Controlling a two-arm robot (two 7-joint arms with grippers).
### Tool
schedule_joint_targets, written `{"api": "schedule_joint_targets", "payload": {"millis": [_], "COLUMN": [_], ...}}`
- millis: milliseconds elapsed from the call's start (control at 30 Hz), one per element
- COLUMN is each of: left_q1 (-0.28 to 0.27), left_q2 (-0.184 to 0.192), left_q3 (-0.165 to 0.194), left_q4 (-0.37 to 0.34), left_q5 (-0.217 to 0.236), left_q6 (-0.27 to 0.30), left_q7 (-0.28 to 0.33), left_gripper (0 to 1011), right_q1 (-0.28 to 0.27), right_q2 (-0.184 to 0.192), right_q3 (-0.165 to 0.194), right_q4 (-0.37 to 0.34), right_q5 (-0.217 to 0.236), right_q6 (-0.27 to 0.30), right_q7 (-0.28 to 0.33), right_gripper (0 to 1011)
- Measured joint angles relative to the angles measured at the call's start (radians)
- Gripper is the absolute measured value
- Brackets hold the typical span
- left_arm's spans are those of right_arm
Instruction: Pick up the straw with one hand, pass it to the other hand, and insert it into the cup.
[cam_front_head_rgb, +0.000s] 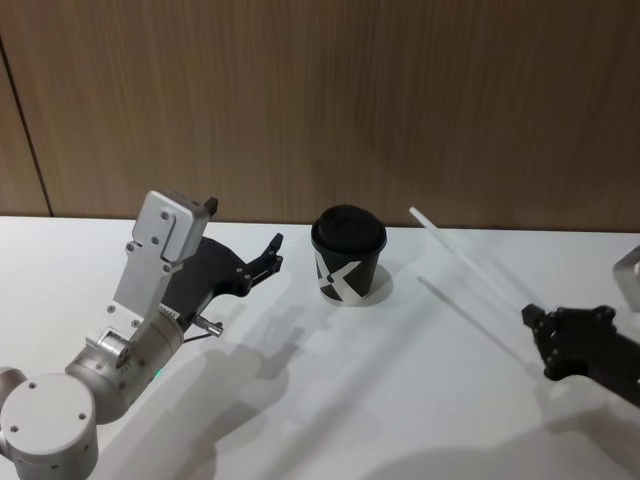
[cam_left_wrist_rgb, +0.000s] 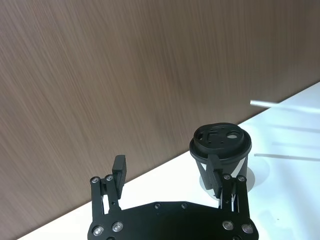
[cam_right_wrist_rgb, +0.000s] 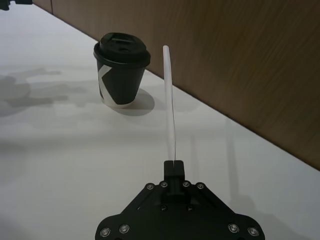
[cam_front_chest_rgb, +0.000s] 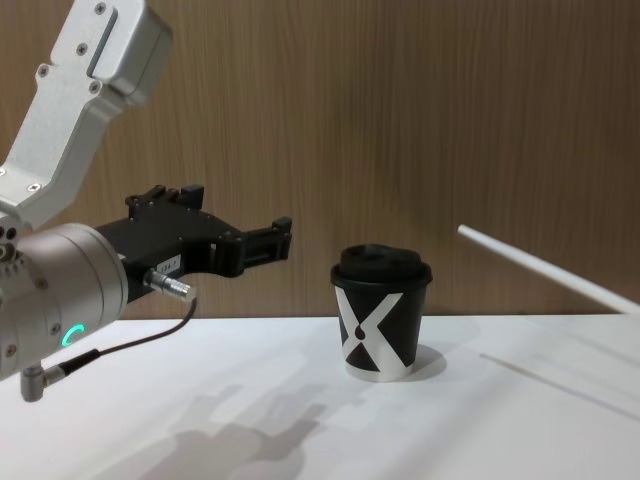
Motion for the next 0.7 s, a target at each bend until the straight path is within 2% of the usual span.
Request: {"api": "schedule_joint_targets", "payload": {"millis": [133, 700], "left_q1": [0.0, 0.0], "left_q2": [0.0, 0.0], "left_q3": [0.0, 0.0], "left_q4": [0.0, 0.0], "left_q5": [0.0, 0.0], "left_q6": [0.0, 0.0], "left_q7": [0.0, 0.0], "left_gripper": [1003, 1003], "right_q1": [0.021, 0.085], "right_q2": [0.033, 0.094], "right_q3": [0.006, 0.006], "right_q4": [0.011, 0.037], "right_q5": [-0.002, 0.013], "right_q6": [-0.046, -0.169], "right_q7": [0.026, 0.106], "right_gripper": [1, 0]}}
